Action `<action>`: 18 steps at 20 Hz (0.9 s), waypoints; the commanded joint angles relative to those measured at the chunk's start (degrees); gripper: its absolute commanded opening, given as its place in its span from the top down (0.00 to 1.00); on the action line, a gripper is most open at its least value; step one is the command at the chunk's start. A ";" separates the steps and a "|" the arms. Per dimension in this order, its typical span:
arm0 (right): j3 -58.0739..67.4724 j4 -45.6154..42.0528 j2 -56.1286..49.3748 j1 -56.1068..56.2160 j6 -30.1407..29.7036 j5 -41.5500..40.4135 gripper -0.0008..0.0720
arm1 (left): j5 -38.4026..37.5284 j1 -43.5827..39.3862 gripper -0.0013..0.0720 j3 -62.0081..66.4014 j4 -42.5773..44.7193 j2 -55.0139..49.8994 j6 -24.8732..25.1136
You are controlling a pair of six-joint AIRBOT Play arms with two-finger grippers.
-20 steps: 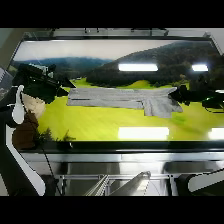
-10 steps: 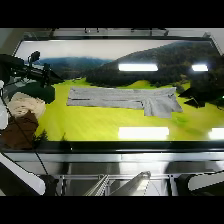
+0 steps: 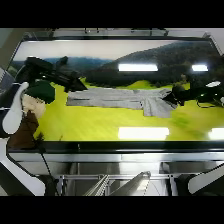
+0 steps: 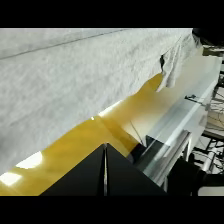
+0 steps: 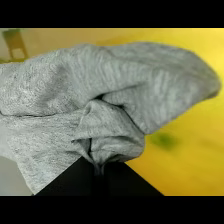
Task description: Fold the shirts.
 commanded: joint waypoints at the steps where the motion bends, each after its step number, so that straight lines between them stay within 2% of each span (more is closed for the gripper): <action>1: 1.42 1.31 -0.94 2.49 -0.17 0.87 0.97 | -9.73 -10.86 0.96 1.07 2.67 -3.85 -0.85; 4: 1.68 1.31 0.76 0.68 -0.22 4.48 0.97 | -9.22 -18.71 0.96 9.90 12.31 -10.99 -7.39; 6: 1.70 1.33 3.10 -1.73 -0.35 6.27 0.97 | -6.27 -22.43 0.96 16.06 18.51 -14.99 -11.41; 8: 1.77 1.36 5.99 -4.50 -0.72 7.85 0.97 | -3.93 -24.92 0.96 20.52 19.41 -17.73 -12.26; 11: 2.05 1.53 10.12 -7.69 -1.53 10.21 0.97 | -4.57 -27.52 0.96 22.32 18.99 -18.99 -13.55; 14: 3.65 1.55 12.37 -8.74 -1.51 13.55 0.97 | -5.70 -29.16 0.96 21.22 14.12 -18.58 -13.38; 18: 4.55 5.42 16.22 -7.26 -1.42 18.67 0.97 | -7.98 -27.36 0.96 25.20 -2.60 -16.04 -8.72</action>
